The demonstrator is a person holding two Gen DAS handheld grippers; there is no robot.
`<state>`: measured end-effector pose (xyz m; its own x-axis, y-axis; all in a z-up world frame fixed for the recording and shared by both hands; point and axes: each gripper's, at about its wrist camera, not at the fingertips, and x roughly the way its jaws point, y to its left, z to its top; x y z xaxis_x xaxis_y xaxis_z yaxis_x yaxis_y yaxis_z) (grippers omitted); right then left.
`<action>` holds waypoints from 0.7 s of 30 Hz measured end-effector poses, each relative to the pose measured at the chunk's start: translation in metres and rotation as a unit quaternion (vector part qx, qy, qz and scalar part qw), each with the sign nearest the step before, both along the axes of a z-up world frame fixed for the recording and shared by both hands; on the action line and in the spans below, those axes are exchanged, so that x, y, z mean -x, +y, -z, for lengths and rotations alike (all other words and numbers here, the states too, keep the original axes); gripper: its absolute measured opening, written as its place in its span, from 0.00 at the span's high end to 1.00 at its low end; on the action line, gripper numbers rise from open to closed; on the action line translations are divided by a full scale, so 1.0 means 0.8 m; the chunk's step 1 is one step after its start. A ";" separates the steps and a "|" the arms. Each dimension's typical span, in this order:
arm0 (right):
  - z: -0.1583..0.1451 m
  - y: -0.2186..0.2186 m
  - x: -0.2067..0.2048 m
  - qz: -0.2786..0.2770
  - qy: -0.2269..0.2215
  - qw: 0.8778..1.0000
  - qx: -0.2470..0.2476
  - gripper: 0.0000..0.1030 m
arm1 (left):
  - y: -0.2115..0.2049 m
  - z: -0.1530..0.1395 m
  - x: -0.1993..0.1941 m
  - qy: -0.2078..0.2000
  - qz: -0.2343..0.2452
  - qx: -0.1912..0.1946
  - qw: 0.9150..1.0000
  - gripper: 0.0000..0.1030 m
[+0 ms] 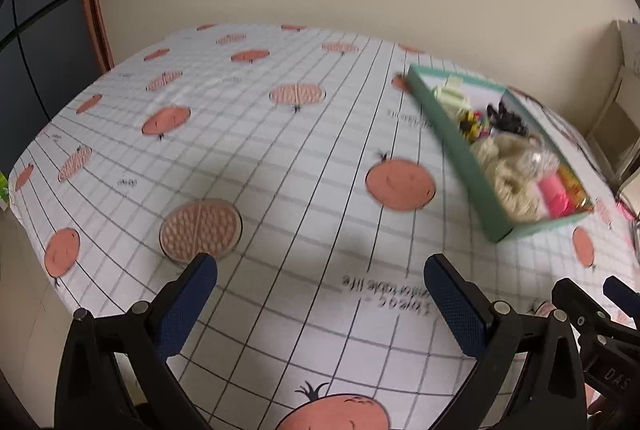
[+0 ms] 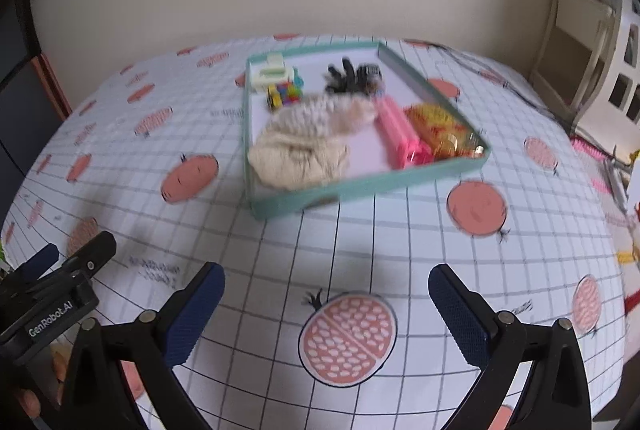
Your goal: Organize objects
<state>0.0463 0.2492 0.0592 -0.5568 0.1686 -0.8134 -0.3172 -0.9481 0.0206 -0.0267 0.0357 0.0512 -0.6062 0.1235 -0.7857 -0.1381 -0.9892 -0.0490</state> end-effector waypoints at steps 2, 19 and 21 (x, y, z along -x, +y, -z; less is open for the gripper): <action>0.014 -0.001 -0.001 0.003 -0.008 1.000 0.000 0.00 | 0.000 0.010 0.000 -0.004 0.002 0.015 1.000 0.00; 0.056 0.002 0.004 0.001 -0.033 0.999 -0.018 0.00 | -0.006 0.052 0.003 -0.037 0.006 0.019 0.999 0.00; 0.059 0.001 0.004 -0.001 -0.036 0.999 -0.021 0.00 | -0.005 0.053 0.002 -0.035 0.005 0.026 0.999 0.00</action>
